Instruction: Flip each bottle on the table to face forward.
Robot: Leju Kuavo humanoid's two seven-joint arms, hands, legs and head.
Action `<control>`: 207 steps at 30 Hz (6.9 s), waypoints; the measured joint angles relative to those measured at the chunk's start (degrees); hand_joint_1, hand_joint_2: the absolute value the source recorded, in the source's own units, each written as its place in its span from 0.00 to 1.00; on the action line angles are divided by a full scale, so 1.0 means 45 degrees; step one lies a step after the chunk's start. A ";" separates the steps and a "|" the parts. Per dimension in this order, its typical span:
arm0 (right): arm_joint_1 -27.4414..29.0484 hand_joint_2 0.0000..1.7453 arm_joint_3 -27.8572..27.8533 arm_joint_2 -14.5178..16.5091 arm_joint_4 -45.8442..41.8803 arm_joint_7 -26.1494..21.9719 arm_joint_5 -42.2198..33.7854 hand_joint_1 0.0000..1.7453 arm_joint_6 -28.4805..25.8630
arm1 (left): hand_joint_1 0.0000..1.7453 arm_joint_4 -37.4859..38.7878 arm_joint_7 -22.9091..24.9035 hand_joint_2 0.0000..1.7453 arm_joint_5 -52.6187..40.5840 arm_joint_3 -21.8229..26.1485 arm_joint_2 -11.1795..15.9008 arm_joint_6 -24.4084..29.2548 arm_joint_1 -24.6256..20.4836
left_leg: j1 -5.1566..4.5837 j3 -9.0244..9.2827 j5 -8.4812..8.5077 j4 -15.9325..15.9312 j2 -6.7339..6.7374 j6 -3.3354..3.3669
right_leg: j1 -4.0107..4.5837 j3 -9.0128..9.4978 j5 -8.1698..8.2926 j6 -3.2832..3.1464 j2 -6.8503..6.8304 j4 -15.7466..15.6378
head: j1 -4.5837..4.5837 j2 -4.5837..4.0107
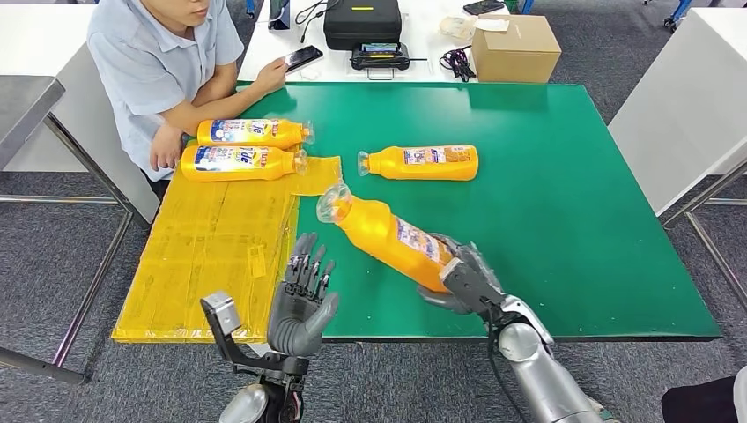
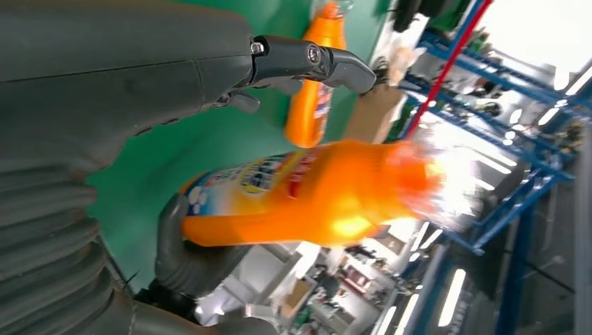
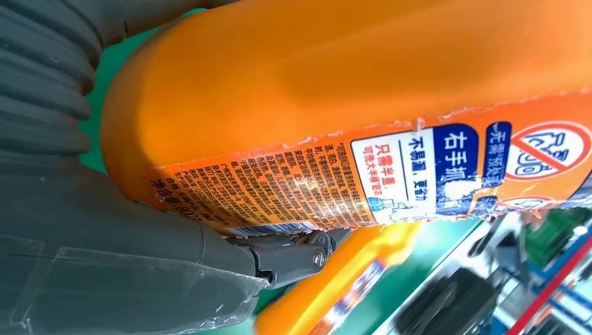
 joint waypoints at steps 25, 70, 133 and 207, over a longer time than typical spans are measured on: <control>-0.0937 1.00 0.2169 0.0563 0.0819 -0.0441 -0.0592 1.00 0.1533 | 0.00 0.2773 -0.1521 1.00 -0.1471 0.0435 -0.0499 -0.0464 -0.1871 | 0.0000 -0.0007 0.0004 0.0000 -0.0004 -0.0001 | -0.0001 -0.0001 0.0002 0.0000 -0.0001 0.0002 | 0.0004 0.0000; -0.1436 1.00 0.3248 0.0822 0.2307 -0.0407 -0.1302 0.00 0.1870 | 1.00 0.3585 -0.1624 1.00 -0.1892 0.0896 -0.0806 -0.1289 -0.2250 | 0.0000 -0.0008 0.0004 0.0001 -0.0002 -0.0001 | -0.0001 -0.0008 0.0001 0.0000 0.0000 0.0002 | 0.0002 0.0000; -0.0945 1.00 0.0303 0.1057 0.2522 -0.1611 0.0636 0.00 0.0263 | 1.00 1.1605 0.6055 1.00 -2.6576 0.3803 0.1315 0.3620 -0.7444 | 0.0008 -0.0019 0.0037 0.0001 -0.0003 -0.0015 | 0.0001 -0.0015 0.0011 -0.0001 -0.0001 0.0014 | 0.0006 0.0000; 0.0565 1.00 -0.1219 0.1725 -0.0375 -0.3105 -0.0632 0.00 -0.2786 | 0.00 0.8854 0.0819 1.00 -1.8520 0.3683 0.0795 0.4425 -0.5368 | 0.0005 -0.0010 0.0031 0.0001 0.0000 -0.0014 | 0.0000 -0.0012 0.0008 -0.0002 -0.0001 0.0009 | 0.0007 0.0000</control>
